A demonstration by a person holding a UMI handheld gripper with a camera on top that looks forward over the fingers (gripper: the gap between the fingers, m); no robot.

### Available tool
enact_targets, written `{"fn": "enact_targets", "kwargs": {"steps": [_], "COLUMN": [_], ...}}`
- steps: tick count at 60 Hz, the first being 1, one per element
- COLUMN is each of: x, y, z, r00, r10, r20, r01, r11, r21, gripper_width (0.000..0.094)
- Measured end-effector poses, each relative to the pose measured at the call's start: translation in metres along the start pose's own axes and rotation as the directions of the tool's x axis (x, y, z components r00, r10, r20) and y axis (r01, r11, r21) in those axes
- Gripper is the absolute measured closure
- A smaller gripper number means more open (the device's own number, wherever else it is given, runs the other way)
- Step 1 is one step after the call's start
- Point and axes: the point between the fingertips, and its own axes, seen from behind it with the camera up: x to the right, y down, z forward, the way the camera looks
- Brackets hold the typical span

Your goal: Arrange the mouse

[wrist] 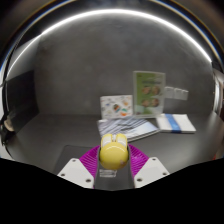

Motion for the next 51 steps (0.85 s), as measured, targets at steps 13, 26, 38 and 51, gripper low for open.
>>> {"fn": "enact_targets", "kwargs": {"steps": [13,26,38,51], "x": [-0.085,-0.08,-0.079,-0.051], "y": [0.085,0.116,0.117,0.125], "z": [0.028,0.037,0.024,-0.031], "r00": [1.0,1.0,0.998,0.992], "r10": [-0.011,0.002,0.068,0.124], "r20": [0.004,-0.022,-0.001,0.013], "r01": [0.012,-0.007,-0.065,-0.115], "r11": [0.982,0.97,0.955,0.949], "r21": [-0.186,-0.241,-0.288,-0.295], "gripper_width": [0.0544,0.0477,0.0041,0.0094]}}
